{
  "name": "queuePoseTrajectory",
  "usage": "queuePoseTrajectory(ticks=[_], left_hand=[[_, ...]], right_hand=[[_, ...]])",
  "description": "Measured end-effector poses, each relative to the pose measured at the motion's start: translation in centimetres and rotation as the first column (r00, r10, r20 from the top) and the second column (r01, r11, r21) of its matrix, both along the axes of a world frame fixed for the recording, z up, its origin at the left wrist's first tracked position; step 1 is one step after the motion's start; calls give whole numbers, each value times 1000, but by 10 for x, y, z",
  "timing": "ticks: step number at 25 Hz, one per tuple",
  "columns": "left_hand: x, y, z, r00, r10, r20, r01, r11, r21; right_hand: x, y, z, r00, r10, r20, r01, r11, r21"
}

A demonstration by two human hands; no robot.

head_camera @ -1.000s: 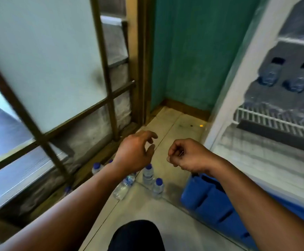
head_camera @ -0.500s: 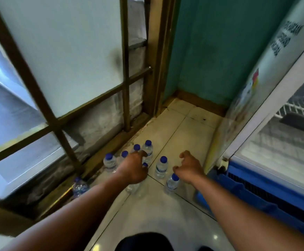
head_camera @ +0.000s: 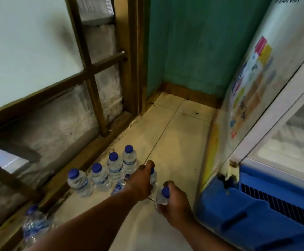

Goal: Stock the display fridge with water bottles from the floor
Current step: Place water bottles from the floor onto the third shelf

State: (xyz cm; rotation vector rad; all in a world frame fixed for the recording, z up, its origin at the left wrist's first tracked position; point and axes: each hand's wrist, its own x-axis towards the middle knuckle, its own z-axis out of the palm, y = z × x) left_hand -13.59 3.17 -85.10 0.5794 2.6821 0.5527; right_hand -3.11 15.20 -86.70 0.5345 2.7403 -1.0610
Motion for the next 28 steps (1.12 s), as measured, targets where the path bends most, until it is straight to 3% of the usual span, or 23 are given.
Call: queuePoseTrajectory(ticks=[4,7,13,16,20,23,26,28], left_hand=[[15,-9,2,995,66,-76,-59,995,81],[31,-19,35,990,118,-72,-101,973,208],[74,-5,160,963,82,-255,56,868,493],[101,25,225,943,-23,-333,242,735,634],[153,80,307,902,-231,-365,431,530,730],[178,132,365,855,-355,-378,509,438,741],[193,188,401,825,-434,-361,534,394,748],[204,222,412,829,-452,-329,523,418,743]], right_hand=[[5,0,11,998,-45,39,47,998,-48],[16,11,62,999,-4,46,8,997,-83],[87,62,226,993,114,-4,-114,993,-37],[143,101,301,993,37,-115,-63,971,-229],[222,157,383,916,-293,-274,88,813,-575],[262,199,426,719,-571,-395,92,642,-761],[280,243,443,536,-781,-319,61,413,-909],[285,274,449,501,-833,-236,117,335,-935]])
